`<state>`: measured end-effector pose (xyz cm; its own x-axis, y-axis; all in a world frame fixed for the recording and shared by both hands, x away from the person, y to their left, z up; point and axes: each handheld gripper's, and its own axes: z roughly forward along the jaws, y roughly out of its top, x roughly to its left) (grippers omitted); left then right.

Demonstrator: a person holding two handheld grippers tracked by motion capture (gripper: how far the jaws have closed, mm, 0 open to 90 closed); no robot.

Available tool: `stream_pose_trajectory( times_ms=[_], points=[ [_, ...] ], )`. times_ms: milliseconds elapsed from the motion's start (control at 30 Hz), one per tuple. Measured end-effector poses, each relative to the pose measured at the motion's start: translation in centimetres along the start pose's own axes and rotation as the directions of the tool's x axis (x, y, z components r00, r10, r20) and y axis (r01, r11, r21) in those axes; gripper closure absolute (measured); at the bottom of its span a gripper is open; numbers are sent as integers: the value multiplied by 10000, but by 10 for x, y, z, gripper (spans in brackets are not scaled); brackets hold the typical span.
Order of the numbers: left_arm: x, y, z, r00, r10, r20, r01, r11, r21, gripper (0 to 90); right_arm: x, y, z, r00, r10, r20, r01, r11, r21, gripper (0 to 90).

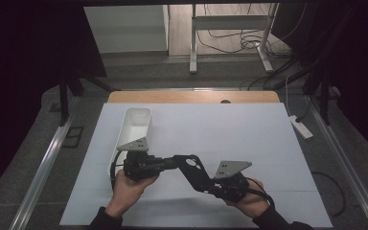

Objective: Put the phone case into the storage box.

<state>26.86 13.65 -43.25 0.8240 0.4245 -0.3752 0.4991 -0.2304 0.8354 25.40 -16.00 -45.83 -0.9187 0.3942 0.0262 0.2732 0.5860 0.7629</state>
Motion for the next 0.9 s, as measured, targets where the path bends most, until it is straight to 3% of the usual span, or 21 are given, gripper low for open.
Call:
stream_pose_trajectory(
  times_ms=[67, 200, 533, 900],
  points=[
    [-2, 2, 1, 9999, 99, -96, -99, 9999, 43, 851, 1, 0, 2, 9999, 20, 162, -22, 9999, 123, 671],
    [-4, 4, 1, 9995, 255, -211, -252, 9996, 143, 852, -1, 1, 3, 9993, 112, 351, -121, 9996, 241, 579],
    [-8, 6, 7, 9993, 341, -170, -335, 9989, 339, 854, 0, 2, 6, 9989, 82, 468, -97, 9995, 310, 517],
    [-10, 9, 5, 9952, 559, -799, -524, 9976, 453, 854, 3, 2, 9, 9991, -20, 432, 2, 9991, 414, 394]
  ],
)
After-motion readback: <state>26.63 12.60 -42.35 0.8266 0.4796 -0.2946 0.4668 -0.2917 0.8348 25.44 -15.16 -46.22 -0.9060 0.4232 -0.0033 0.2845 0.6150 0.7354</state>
